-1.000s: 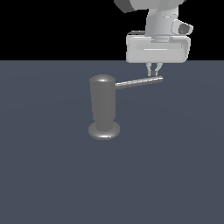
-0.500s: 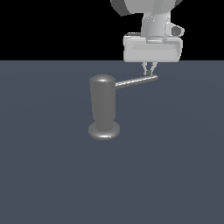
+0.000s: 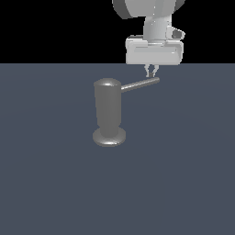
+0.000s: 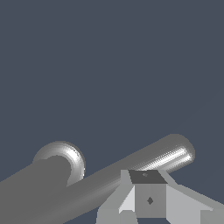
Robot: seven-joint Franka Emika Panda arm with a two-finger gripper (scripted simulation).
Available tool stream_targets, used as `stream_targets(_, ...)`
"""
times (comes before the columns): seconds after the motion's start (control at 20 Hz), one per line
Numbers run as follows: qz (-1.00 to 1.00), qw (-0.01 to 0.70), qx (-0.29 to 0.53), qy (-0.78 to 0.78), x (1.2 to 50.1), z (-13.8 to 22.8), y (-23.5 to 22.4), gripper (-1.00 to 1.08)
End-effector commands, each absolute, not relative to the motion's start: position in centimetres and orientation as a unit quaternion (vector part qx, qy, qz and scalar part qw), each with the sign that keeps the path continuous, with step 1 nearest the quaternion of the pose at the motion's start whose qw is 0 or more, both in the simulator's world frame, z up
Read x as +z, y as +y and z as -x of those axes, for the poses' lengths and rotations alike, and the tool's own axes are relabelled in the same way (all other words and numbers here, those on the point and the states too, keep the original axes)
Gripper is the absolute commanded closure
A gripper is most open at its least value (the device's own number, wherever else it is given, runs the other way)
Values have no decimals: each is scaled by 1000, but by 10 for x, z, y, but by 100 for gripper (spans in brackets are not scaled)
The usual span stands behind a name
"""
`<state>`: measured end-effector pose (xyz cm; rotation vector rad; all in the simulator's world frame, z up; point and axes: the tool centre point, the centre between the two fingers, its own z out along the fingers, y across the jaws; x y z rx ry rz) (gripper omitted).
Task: Turn on the faucet by rotating a designated handle.
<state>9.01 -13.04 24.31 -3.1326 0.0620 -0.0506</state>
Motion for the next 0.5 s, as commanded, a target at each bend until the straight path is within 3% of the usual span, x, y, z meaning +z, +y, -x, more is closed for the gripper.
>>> stream_targets(0.0,999,0,-3,36,224,-89,-154,108)
stream_targets(0.45,999,0,-1,40,221,-108,-155,108)
